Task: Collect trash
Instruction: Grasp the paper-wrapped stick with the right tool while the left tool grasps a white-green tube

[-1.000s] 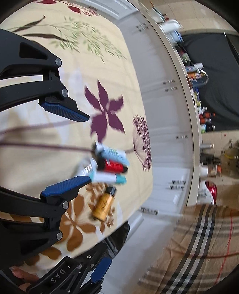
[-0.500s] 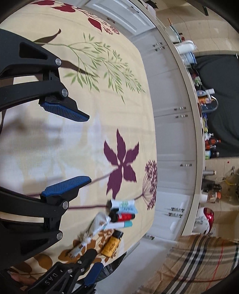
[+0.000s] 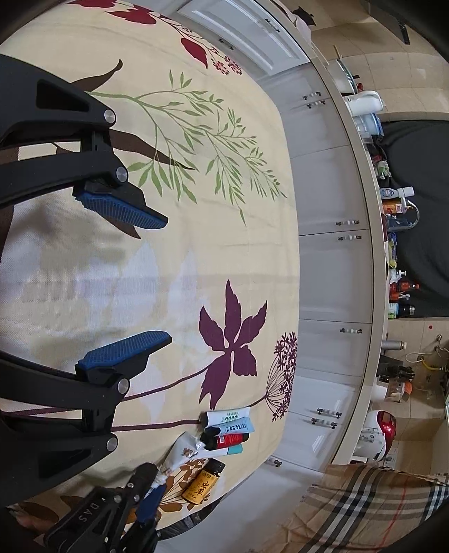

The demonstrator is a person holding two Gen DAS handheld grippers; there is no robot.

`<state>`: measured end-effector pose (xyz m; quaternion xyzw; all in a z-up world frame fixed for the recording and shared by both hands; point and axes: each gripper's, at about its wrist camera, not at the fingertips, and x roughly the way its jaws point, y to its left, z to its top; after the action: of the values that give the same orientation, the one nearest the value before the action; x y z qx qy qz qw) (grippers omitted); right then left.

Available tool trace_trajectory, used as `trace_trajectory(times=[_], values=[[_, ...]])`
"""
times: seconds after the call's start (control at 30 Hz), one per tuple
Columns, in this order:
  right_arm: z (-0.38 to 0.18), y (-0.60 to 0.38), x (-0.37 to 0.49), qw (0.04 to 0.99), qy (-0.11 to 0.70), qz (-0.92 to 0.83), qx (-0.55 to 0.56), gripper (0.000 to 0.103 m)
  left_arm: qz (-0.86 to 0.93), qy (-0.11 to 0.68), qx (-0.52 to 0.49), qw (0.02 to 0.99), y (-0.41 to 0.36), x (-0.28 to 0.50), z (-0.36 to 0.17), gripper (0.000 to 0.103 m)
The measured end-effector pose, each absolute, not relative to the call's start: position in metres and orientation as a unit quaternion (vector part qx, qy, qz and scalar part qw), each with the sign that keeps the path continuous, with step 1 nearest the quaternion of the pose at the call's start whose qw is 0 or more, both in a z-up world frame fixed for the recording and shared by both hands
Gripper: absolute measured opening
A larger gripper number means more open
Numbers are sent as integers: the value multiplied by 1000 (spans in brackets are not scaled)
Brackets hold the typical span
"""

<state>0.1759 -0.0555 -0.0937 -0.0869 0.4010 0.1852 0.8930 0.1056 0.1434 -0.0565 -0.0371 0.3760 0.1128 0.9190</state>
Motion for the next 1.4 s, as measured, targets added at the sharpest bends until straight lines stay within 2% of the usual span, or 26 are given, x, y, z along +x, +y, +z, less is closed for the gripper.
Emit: trace_trajectory(times=[0.1, 0.6, 1.4], values=[[-92, -56, 174, 893, 398, 192, -85, 11, 110, 377, -37, 919, 141, 107, -57, 60], [-55, -95, 167, 924, 338, 170, -52, 11, 69, 379, -21, 923, 102, 131, -54, 60], [-56, -175, 224, 941, 327, 91, 1, 11, 14, 408, 14, 913, 55, 214, -70, 60]])
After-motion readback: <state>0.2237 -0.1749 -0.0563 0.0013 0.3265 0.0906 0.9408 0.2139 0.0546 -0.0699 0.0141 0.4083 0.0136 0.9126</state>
